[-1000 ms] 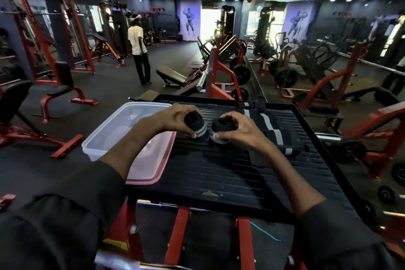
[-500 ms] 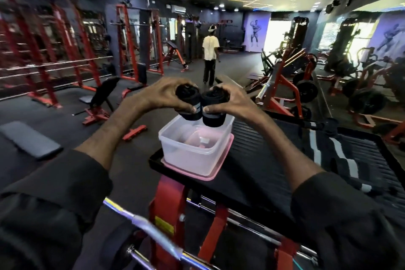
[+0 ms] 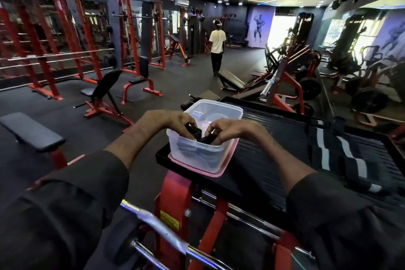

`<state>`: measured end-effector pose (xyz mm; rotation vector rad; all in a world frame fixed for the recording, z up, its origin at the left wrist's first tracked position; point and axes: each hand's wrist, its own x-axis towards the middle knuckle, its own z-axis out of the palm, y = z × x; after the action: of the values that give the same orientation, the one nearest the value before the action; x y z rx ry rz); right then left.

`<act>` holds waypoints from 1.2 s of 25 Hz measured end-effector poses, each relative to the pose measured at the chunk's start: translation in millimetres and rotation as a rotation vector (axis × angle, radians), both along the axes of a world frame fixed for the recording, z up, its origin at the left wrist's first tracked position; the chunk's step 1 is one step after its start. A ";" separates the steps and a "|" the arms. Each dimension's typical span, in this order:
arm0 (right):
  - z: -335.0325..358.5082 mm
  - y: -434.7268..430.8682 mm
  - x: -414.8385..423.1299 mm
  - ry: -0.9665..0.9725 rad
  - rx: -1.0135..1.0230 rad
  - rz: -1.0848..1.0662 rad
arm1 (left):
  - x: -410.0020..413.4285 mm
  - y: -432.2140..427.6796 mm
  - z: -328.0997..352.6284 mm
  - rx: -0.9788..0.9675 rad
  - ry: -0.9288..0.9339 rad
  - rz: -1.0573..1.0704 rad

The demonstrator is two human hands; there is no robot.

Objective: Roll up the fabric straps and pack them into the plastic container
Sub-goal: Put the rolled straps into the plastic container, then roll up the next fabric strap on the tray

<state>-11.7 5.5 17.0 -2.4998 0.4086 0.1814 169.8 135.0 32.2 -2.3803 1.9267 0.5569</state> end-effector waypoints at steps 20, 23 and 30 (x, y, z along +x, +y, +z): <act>20.4 -28.2 -145.2 -0.601 -0.028 -0.502 | -107.5 -76.1 7.8 -0.594 0.175 -0.402; 9.3 -30.7 -210.1 -0.617 -0.019 -0.711 | -154.3 -98.8 3.6 -0.630 0.380 -0.461; -22.9 -6.9 -321.9 -0.690 -0.041 -1.133 | -237.3 -129.6 -40.7 -0.487 0.707 -0.499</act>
<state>-333.6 -1.3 -5.9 -1.8232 1.3849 -1.0774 -67.5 5.3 -8.4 -1.8926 3.1359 1.0875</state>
